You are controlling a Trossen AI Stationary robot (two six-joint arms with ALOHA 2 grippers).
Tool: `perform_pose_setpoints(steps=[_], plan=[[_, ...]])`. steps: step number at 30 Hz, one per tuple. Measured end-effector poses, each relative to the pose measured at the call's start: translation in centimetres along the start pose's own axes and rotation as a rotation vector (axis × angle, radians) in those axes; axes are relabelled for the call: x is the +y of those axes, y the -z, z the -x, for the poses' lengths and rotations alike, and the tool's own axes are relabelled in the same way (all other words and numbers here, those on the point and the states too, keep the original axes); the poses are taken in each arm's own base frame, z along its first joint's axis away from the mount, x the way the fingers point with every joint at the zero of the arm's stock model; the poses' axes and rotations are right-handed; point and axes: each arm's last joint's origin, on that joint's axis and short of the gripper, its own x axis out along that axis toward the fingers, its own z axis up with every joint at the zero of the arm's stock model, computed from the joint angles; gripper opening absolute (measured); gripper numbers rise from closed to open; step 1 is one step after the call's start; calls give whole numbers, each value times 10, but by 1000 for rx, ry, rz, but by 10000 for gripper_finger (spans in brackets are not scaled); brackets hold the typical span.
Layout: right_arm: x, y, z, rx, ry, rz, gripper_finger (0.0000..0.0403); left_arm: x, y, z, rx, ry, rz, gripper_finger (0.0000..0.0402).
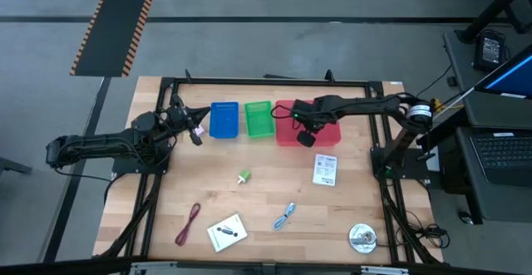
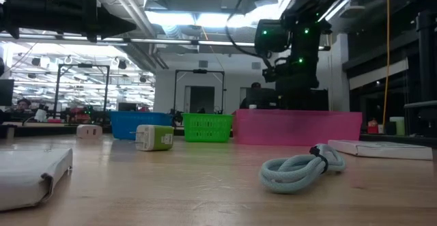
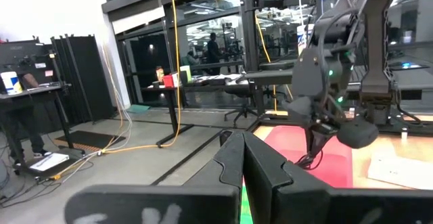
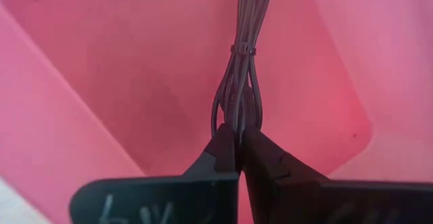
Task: Pick and place items into bin
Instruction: Put the black charger cable into the red bin, then put the top card reader box into the green bin
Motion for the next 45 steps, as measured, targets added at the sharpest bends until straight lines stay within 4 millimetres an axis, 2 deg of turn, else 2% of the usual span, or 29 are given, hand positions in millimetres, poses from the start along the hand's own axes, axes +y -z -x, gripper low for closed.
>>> perform_pose_setpoints(steps=[7,21,24,31,39,42,45], plan=[[0,0,-2,8,2,4,6,0,0,0,0,1,0,2],[-1,2,1,19,4,10,65,0,0,0,3,0,-1,2],[-4,4,12,21,5,4,71,0,0,0,3,1,-1,2],[-12,6,56,-111,-22,-19,69,0,1,0,6,1,-8,2],[-8,23,101,-260,-78,-68,65,0,1,0,7,1,-36,2],[1,33,110,-314,-71,-72,61,0,1,0,10,2,-34,2],[11,46,109,-333,-60,-73,56,-1,4,-1,38,7,-72,2]])
